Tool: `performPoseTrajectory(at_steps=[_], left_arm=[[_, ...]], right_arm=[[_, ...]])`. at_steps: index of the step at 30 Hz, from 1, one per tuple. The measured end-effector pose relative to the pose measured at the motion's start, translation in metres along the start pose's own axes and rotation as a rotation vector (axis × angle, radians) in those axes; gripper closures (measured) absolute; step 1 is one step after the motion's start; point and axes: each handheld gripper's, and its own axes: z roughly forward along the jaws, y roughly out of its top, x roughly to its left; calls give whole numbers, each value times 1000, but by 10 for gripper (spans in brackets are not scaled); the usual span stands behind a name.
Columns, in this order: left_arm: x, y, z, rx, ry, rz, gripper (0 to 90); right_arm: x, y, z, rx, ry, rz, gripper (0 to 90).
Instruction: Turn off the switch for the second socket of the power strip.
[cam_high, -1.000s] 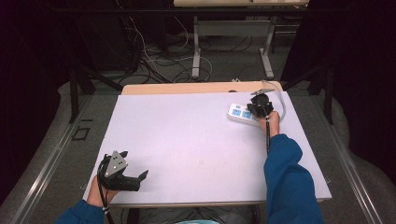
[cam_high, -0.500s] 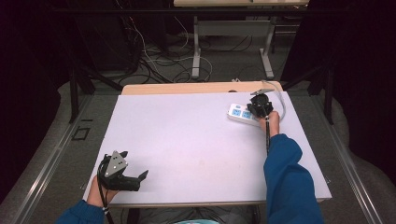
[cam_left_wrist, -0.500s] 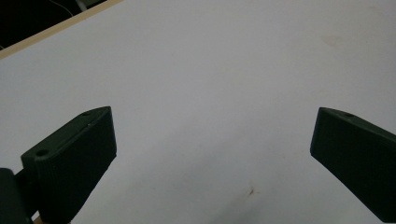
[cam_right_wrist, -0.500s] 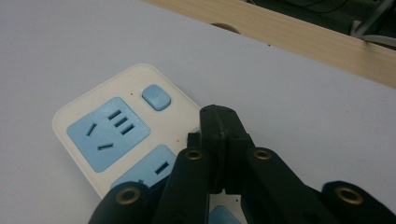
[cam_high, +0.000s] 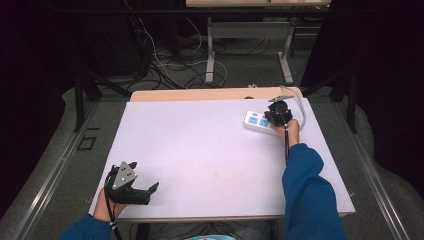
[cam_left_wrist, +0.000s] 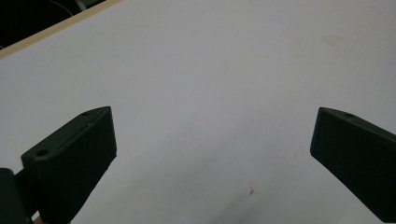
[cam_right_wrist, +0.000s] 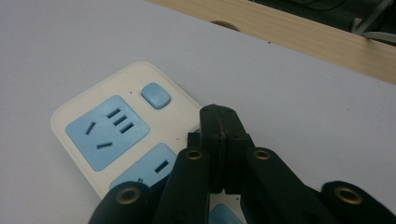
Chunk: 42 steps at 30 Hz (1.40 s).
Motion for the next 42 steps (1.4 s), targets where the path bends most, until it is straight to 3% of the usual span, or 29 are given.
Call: performPoseTrajectory(at_steps=[20, 42], left_arm=[[-1, 0, -1, -3, 4, -3, 3], [-1, 0, -1, -1, 2, 3, 4]], right_arm=[[2, 1, 0, 3, -8, -13, 900], [2, 1, 0, -2, -11, 12, 900]])
